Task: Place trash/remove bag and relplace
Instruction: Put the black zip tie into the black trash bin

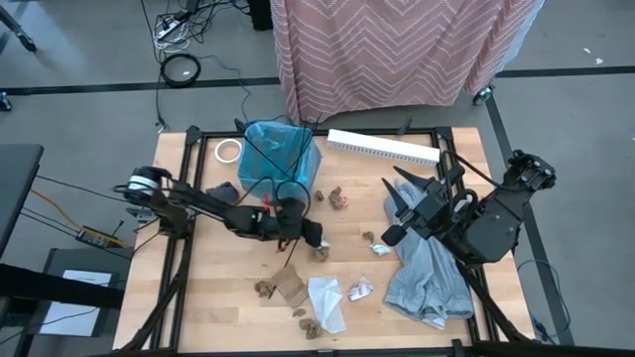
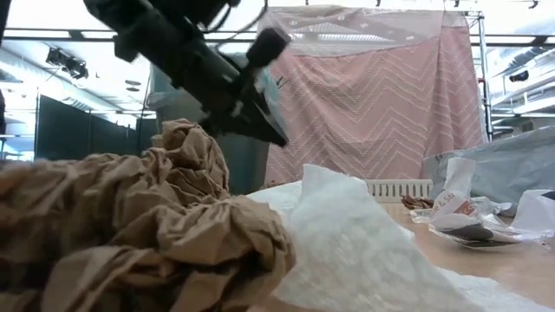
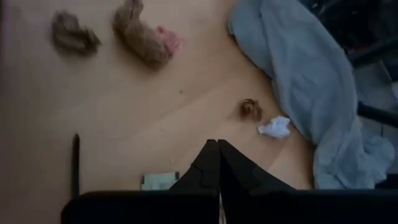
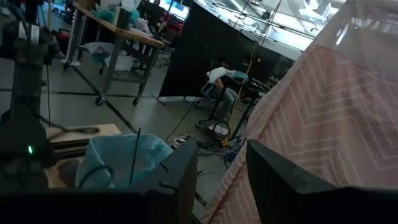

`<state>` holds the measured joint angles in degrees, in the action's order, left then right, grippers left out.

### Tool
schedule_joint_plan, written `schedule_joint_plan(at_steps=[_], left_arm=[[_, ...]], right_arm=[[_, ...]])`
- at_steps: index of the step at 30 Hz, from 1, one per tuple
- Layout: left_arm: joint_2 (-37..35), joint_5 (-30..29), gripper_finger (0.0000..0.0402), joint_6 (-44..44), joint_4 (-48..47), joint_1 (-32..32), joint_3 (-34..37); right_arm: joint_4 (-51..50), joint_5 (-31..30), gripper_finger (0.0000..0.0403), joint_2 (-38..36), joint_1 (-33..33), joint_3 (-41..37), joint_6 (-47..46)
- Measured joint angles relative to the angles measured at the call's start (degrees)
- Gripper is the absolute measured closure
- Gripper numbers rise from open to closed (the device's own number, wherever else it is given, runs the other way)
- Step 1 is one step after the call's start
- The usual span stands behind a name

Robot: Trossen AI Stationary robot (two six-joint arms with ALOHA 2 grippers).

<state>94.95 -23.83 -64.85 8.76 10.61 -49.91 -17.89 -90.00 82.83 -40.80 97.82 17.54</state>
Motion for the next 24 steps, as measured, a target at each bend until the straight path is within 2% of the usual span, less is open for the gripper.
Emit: schedule_joint_plan(at_steps=[2,5,7,11,18,24], left_arm=[[-2.35,-1.26,0.0400,0.75,-6.61,0.07,-0.11],[-3.49,-1.54,0.0400,-3.01,-20.47,-0.60,0.08],[-3.62,0.17,0.0396,-2.71,-24.09,-0.98,0.13],[-3.41,5.50,0.0360,4.37,-19.86,-1.47,-0.02],[-3.14,4.96,0.0282,7.63,-17.50,-3.97,0.00],[-0.64,5.79,0.0247,7.99,-15.06,-6.24,0.02]], right_arm=[[0.00,0.02,0.0278,0.00,-0.04,0.00,-0.01],[-0.01,0.00,0.0277,0.00,-0.04,0.02,0.00],[-0.03,0.00,0.0275,0.02,-0.14,0.02,0.01],[-0.05,0.02,0.0275,0.02,-0.56,0.02,0.00],[-0.03,0.06,0.0270,0.02,-2.70,0.02,-0.97],[-0.02,0.03,0.0257,0.02,-4.97,0.04,-0.97]])
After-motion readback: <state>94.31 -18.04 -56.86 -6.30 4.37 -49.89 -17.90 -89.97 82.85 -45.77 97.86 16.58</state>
